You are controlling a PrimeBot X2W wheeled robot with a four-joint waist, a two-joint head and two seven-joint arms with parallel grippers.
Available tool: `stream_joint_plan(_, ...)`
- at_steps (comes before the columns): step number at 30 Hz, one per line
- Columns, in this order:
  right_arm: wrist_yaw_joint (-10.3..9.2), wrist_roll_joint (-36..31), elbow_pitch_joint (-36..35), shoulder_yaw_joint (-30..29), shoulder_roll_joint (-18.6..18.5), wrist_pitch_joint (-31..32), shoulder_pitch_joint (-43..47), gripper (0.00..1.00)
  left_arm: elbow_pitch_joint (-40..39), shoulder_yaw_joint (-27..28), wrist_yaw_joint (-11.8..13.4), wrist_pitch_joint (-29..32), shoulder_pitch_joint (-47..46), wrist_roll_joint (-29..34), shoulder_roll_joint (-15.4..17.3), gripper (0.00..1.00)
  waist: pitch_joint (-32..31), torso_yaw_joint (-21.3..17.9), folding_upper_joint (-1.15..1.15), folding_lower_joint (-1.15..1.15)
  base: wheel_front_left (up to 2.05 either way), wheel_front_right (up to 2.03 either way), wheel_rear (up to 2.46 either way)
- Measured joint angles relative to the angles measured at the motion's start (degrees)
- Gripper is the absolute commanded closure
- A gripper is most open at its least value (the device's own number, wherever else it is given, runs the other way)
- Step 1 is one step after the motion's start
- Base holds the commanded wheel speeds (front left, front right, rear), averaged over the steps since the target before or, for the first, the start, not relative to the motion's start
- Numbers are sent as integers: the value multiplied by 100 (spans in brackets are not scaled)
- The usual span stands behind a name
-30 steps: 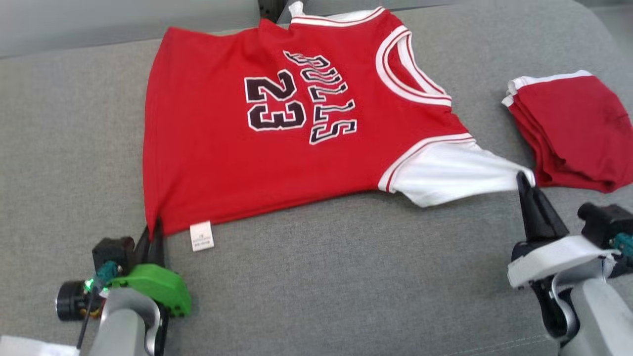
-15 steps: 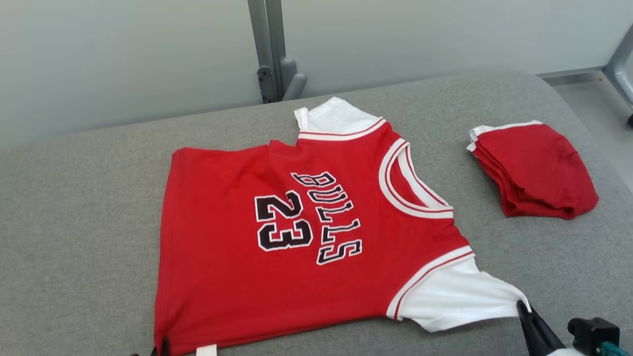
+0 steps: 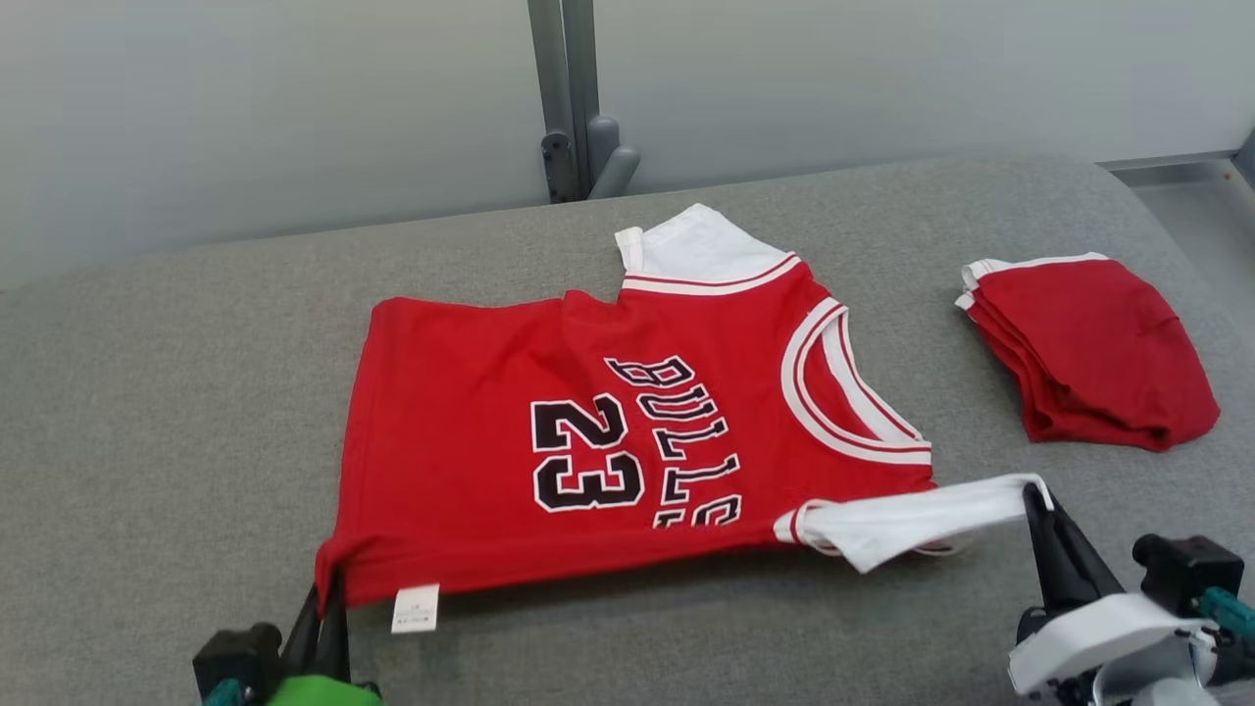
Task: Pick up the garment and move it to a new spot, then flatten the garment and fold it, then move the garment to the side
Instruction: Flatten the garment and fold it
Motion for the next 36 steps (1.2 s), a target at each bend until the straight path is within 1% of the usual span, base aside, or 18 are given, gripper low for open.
stream_joint_plan(4, 0, -54, 165, 9, -11, 0, -594, 100, 19, -214, 7, 0, -525, -210, 2, 100, 196, 69, 0, 0, 0, 0, 0)
stream_joint_plan(7, 0, -79, 319, -24, -21, 0, -1094, 100, 155, -391, 74, 0, -996, -240, 1, 100, 402, 122, 0, 0, 0, 0, 0)
stream_joint_plan(15, -1, -249, 734, 30, -133, -1, -2101, 100, 628, -633, 442, 0, -1911, -249, 1, 100, 1008, 266, 0, 0, 0, 0, 0)
stream_joint_plan(21, -1, -392, 1067, 75, -187, 0, -2615, 100, 853, -810, 556, 0, -2343, -301, 2, 100, 1401, 370, 0, 0, 0, 0, 0)
stream_joint_plan(22, 0, -409, 1147, 74, -188, 0, -2666, 100, 905, -844, 567, 1, -2401, -314, 1, 98, 1453, 387, 0, 0, 0, 0, 0)
stream_joint_plan(23, -1, -426, 1240, 71, -182, 0, -2719, 78, 929, -861, 608, 1, -2451, -364, -1, 73, 1503, 405, 0, 0, 0, 0, 0)
stream_joint_plan(24, -1, -443, 1338, 41, -167, 0, -2764, 20, 924, -867, 622, 1, -2497, -397, -1, 0, 1546, 421, 0, 0, 0, 0, 0)
stream_joint_plan(25, -1, -446, 1430, -3, -141, 0, -2816, 0, 892, -868, 664, 1, -2534, -419, 0, 0, 1584, 436, 0, 0, 0, 0, 0)
stream_joint_plan(28, -1, -511, 1335, -92, -99, 0, -2943, 0, 683, -867, 767, 1, -2554, -446, 1, 0, 1672, 476, 0, 0, 0, 0, 0)
stream_joint_plan(31, -1, -556, 1092, -174, -49, 0, -2871, 0, 245, -811, 912, 1, -2450, -450, 1, 0, 1687, 501, 0, 0, 0, 0, 0)
stream_joint_plan(33, -1, -556, 983, -192, -32, 0, -2627, 0, -43, -742, 1027, -1, -2251, -449, 4, 0, 1652, 502, 0, 0, 0, 0, 0)
stream_joint_plan(36, -1, -492, 949, -144, -32, 0, -2154, 0, -101, -793, 1059, 1, -1844, -453, 4, 0, 1581, 501, 0, 0, 0, 0, 0)
